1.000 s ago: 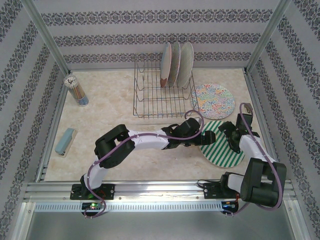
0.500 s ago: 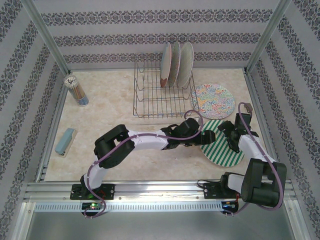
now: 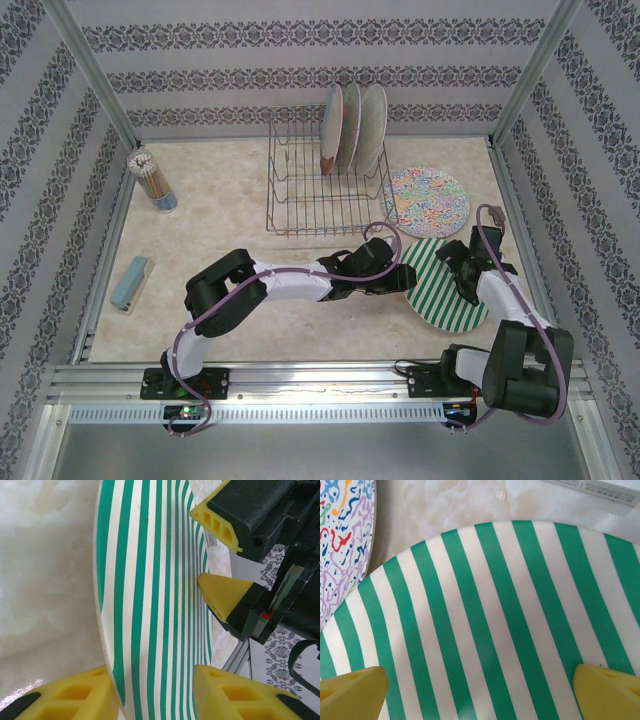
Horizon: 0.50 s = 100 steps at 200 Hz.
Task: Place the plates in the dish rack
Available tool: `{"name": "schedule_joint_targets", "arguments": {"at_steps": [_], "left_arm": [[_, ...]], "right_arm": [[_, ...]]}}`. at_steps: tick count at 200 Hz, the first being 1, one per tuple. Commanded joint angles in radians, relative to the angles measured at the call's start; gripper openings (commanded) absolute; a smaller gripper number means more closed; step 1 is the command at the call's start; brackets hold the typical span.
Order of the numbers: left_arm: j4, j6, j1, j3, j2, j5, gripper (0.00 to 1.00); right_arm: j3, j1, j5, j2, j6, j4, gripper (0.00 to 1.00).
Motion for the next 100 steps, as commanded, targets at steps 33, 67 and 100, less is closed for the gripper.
{"name": "schedule_joint_targets", "arguments": {"at_steps": [33,67,100], "left_arm": [[0.210,0.008,-0.011,0.009,-0.072,0.065,0.24],[0.211,0.008,-0.010,-0.005,-0.079,0.065,0.14],[0.217,0.008,-0.008,-0.019,-0.089,0.066,0.08]], "right_arm": [[-0.022,0.032,-0.141,0.000,0.047,-0.106,0.96],[-0.010,0.031,-0.131,-0.019,0.042,-0.127,0.96],[0.014,0.032,-0.122,-0.044,0.034,-0.160,0.96]]}}
